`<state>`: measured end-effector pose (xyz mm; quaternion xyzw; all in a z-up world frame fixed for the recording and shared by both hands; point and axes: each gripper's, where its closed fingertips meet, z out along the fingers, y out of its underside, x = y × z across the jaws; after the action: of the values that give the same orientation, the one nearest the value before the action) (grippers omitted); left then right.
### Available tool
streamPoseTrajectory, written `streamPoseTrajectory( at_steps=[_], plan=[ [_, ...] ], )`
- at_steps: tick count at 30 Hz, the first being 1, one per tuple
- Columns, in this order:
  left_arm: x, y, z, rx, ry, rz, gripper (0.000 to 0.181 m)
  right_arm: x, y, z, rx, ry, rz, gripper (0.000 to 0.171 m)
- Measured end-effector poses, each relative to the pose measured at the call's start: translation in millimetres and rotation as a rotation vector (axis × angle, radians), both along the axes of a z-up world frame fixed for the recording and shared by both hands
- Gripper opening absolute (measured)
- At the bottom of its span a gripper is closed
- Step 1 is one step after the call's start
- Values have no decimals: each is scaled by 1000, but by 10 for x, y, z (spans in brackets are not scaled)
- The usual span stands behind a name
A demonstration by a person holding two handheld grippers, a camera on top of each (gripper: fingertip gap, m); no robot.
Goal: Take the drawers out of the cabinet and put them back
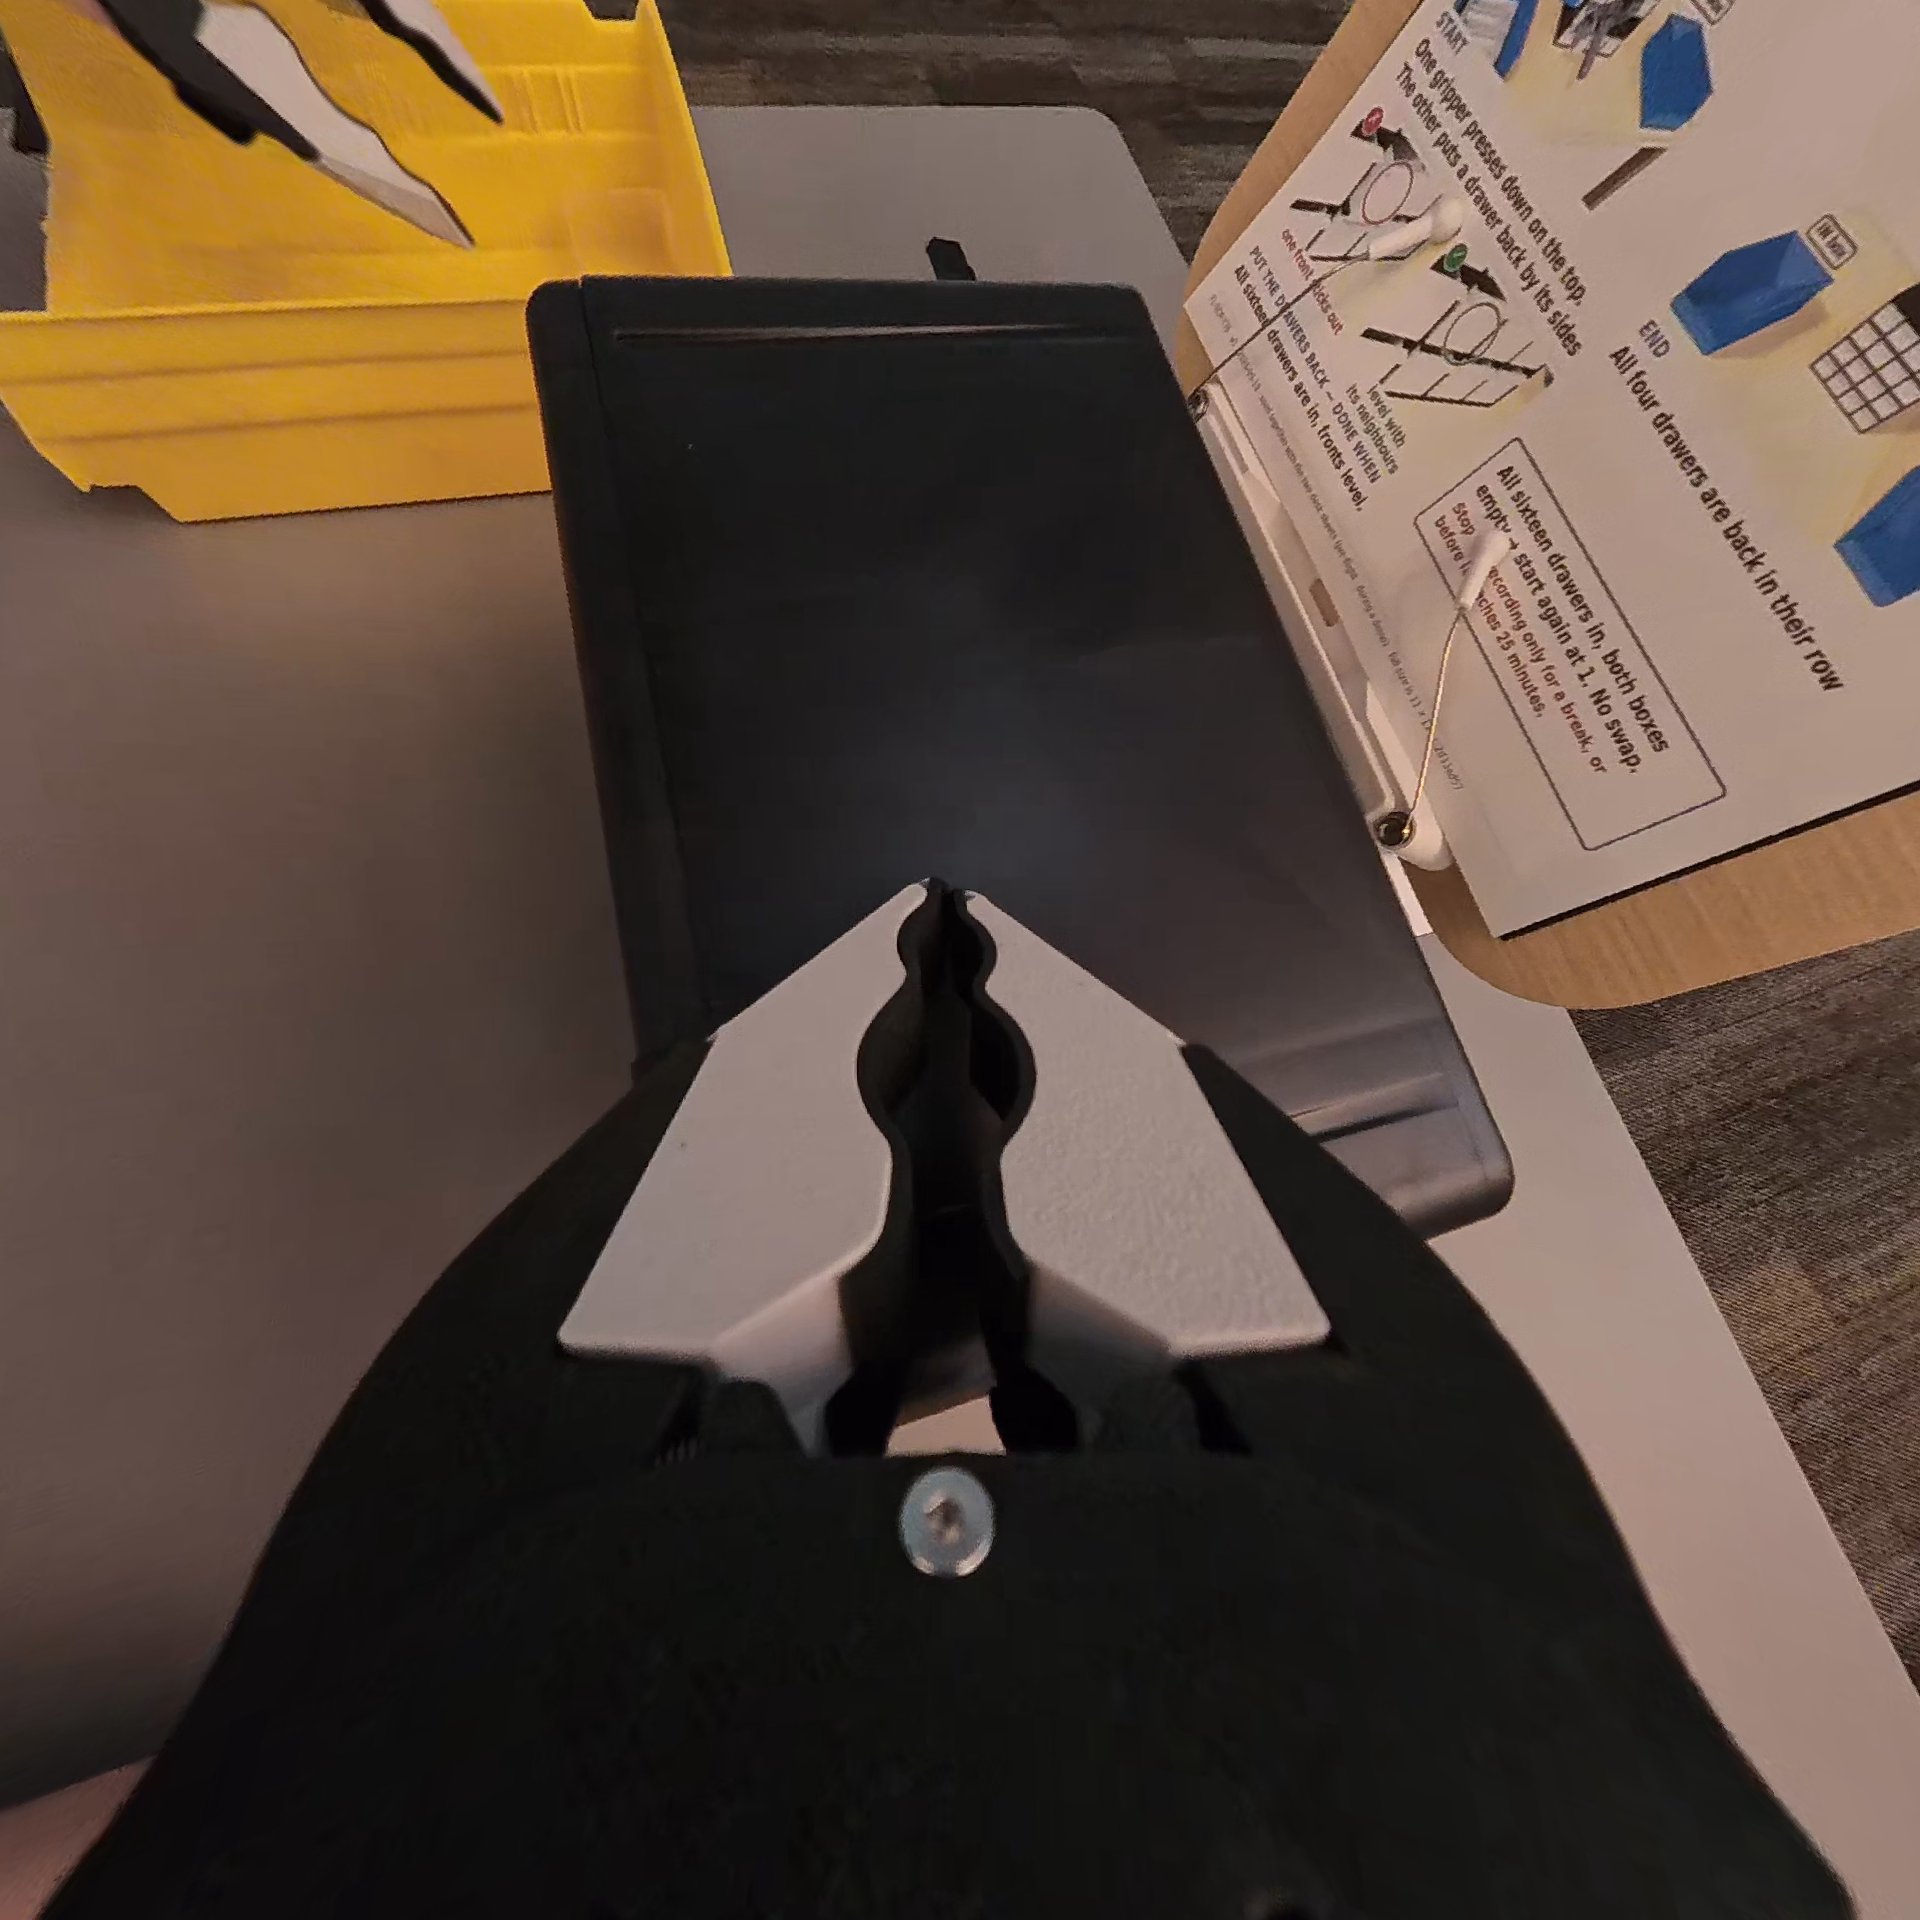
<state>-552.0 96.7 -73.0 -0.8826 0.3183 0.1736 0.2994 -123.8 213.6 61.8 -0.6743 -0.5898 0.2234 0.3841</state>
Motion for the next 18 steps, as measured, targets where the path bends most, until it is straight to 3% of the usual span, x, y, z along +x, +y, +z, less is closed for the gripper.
streamPoseTrajectory(
  at_steps=[5, 9, 12, 18],
  plan=[
    [-88, 308, -424, -171, 10, -95, 50, 13, 32, 19, 5, 24, -46, 0],
    [-160, 314, -670, -315, 22, -122, 29, 28, 60, 25, -45, 53, -88, 0],
    [-138, 301, -723, -350, 30, -147, 16, 28, 64, 23, -59, 57, -89, 0],
    [-102, 167, -608, -277, 56, -129, 7, 27, 62, 23, -4, 31, -83, 0]
  ],
)
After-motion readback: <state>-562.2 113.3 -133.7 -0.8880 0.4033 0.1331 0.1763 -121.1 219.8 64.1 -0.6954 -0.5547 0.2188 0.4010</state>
